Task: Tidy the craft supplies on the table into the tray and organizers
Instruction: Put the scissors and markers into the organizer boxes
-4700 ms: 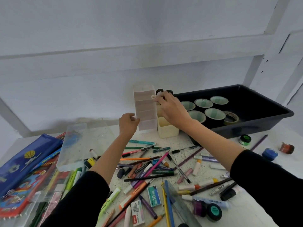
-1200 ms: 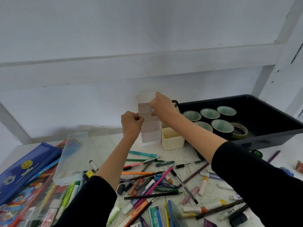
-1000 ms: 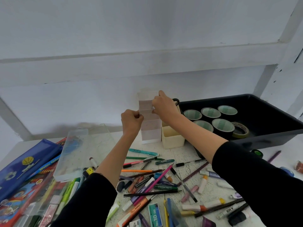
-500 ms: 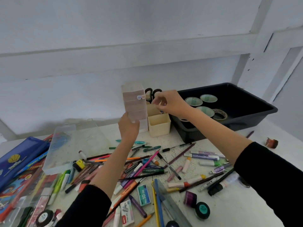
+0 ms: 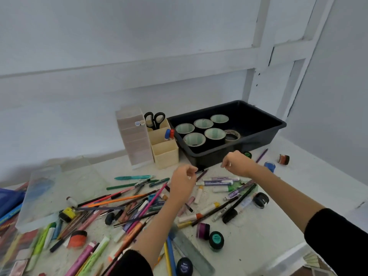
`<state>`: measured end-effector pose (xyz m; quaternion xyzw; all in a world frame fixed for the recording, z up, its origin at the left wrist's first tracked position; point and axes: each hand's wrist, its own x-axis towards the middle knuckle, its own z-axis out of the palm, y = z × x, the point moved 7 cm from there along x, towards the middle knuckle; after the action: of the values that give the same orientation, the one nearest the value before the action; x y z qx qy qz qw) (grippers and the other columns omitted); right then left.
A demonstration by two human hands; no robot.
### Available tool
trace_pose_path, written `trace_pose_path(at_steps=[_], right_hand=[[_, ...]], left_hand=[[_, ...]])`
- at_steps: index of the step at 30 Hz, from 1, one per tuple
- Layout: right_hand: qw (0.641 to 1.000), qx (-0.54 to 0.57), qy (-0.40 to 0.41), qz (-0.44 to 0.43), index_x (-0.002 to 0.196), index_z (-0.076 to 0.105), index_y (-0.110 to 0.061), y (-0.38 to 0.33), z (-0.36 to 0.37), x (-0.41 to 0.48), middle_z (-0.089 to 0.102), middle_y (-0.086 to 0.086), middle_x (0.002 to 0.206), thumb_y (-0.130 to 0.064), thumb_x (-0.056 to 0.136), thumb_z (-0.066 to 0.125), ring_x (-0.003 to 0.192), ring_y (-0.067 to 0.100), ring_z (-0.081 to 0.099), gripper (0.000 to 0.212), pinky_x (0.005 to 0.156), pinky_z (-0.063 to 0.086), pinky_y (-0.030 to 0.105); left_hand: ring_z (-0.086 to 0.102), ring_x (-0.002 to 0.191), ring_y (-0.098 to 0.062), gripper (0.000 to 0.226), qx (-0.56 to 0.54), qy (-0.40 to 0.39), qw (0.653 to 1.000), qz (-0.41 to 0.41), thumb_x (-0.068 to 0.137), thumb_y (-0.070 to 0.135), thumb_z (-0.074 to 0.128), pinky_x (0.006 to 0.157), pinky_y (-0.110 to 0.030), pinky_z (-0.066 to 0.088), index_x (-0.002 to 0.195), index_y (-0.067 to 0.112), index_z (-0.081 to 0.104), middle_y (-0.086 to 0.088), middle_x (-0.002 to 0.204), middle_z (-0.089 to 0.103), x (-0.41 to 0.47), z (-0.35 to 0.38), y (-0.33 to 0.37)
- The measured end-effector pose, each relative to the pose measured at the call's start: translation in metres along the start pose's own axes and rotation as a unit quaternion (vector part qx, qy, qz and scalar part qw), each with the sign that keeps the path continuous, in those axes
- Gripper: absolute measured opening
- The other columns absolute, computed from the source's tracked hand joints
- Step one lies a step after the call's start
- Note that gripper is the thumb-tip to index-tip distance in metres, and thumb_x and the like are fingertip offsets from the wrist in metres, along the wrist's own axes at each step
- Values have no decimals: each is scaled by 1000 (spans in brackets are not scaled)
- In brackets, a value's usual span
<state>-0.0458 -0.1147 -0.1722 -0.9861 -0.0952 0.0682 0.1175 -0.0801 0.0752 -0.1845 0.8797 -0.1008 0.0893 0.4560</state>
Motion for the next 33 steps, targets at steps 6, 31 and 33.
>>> trace_pose_path(at_steps=[6, 31, 33], right_hand=[[998, -52, -33, 25, 120, 60, -8, 26, 23, -19, 55, 11, 122, -4, 89, 54, 109, 25, 54, 32, 92, 45, 30], [849, 512, 126, -47, 102, 70, -9, -19, -50, -23, 72, 9, 91, -12, 82, 70, 83, 15, 69, 21, 75, 54, 19], [801, 577, 152, -49, 102, 69, -7, -36, -61, -11, 71, 12, 95, -10, 82, 70, 89, 21, 69, 21, 81, 55, 27]], left_hand=[[60, 95, -16, 18, 43, -100, 992, 69, 89, 11, 59, 86, -29, 48, 104, 9, 68, -6, 102, 66, 11, 62, 37], [55, 82, -5, 22, -8, -68, 992, 106, 86, 13, 65, 71, -7, 43, 109, 12, 65, 0, 94, 62, 10, -8, 61], [55, 80, -1, 17, -51, -25, 996, 71, 88, 12, 63, 71, -6, 44, 104, 15, 65, 6, 89, 61, 12, -42, 60]])
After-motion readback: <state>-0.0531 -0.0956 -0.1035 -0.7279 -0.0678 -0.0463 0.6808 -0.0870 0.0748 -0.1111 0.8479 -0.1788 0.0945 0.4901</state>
